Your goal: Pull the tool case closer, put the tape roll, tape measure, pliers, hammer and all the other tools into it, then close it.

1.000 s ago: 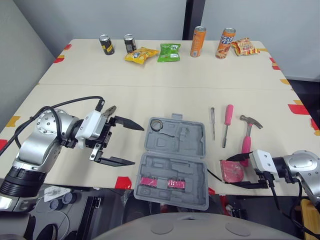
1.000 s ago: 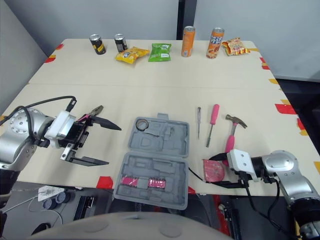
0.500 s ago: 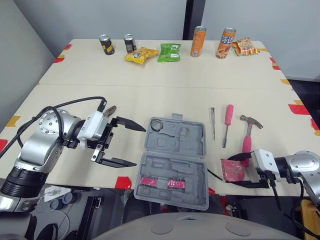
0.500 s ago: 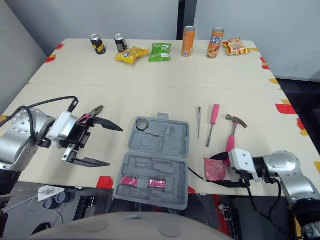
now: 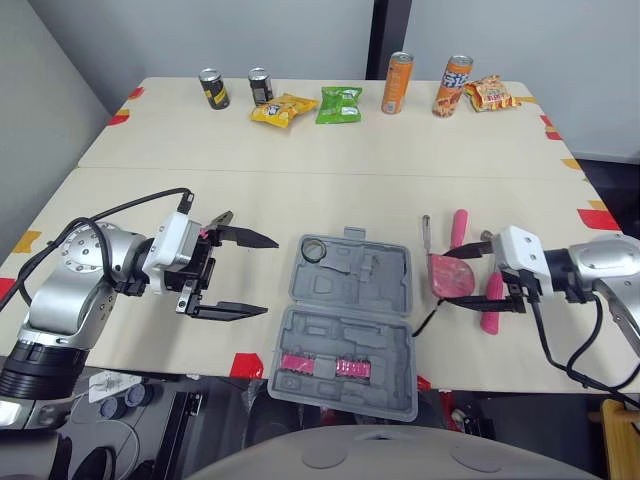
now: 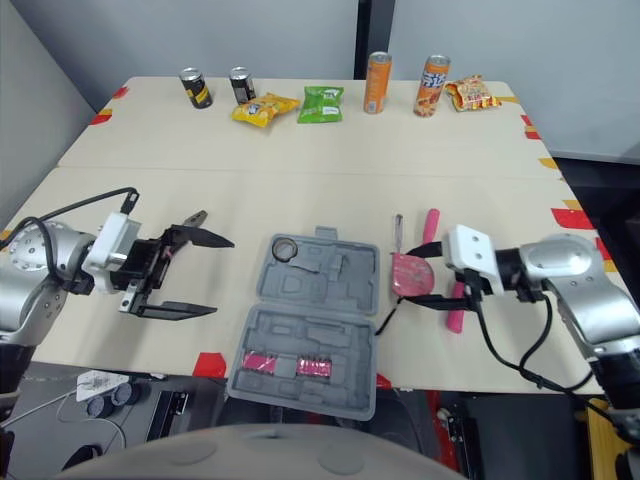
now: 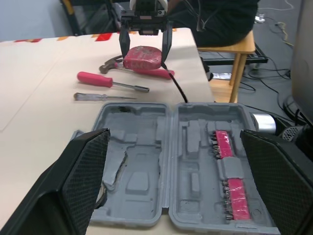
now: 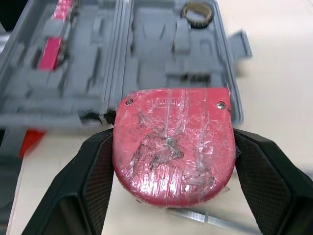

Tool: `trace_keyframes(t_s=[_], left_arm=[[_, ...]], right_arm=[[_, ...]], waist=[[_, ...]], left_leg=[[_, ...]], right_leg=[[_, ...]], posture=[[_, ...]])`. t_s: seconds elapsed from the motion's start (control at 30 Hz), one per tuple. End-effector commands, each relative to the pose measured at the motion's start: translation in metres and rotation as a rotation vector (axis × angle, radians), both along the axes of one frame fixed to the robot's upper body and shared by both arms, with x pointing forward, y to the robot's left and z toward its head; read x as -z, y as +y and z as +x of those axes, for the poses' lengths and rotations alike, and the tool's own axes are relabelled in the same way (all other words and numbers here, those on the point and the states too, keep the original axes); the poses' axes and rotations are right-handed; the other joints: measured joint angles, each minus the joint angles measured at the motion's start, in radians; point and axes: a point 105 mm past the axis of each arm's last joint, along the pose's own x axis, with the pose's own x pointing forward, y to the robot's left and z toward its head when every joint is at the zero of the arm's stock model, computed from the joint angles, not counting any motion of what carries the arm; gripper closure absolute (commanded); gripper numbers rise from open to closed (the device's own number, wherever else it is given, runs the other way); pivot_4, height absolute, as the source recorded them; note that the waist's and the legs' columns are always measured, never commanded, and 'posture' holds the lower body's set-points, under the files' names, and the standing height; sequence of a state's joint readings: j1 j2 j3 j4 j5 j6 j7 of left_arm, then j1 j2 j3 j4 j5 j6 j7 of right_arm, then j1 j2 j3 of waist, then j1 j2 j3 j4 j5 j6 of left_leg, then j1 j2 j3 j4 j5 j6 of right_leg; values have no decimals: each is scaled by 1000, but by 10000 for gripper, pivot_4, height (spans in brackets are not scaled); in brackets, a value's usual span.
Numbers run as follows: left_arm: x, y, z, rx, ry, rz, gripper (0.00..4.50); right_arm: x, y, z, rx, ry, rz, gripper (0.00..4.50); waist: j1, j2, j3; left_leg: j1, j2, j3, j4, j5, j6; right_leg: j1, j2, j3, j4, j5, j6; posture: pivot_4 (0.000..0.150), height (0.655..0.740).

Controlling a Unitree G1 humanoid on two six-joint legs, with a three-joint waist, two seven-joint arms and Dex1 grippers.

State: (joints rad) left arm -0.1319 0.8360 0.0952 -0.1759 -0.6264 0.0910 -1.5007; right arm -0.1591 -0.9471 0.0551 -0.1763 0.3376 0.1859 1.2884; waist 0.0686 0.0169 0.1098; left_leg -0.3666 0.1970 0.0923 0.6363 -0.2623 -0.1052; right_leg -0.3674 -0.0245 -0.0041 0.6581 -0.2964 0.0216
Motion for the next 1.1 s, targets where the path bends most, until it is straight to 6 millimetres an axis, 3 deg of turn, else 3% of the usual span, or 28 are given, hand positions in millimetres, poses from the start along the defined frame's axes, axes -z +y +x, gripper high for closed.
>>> trace_keyframes(t_s=[0.03, 0.43, 0.63, 1.1], left_arm=[[-9, 6, 4, -67, -25, -67, 0], [-2, 9, 2, -120, -40, -88, 0], [-3, 11, -2, -103, -16, -91, 0], [0, 12, -6, -81, 0, -76, 0]], right_arm=[[-3, 16, 9, -8, -35, -70, 13479], [12, 62, 37, -27, -30, -320, 13479], [20, 64, 44, 4, -30, -420, 13479], [31, 76, 54, 52, -22, -463, 13479]], waist=[[-2, 0, 0], [-4, 0, 0], [-1, 0, 0], [-4, 0, 0]], left_leg=[[0, 0, 0, 0, 0, 0], [1, 0, 0, 0, 0, -2], [1, 0, 1, 0, 1, -3], [1, 1, 2, 0, 1, -4]], right_leg=[[0, 0, 0, 0, 0, 0], [0, 1, 1, 1, 0, 0], [0, 0, 1, 5, 0, 0], [-1, 1, 2, 6, 0, 0]], posture=[[1500, 7400], [1500, 7400], [1500, 7400], [1500, 7400]])
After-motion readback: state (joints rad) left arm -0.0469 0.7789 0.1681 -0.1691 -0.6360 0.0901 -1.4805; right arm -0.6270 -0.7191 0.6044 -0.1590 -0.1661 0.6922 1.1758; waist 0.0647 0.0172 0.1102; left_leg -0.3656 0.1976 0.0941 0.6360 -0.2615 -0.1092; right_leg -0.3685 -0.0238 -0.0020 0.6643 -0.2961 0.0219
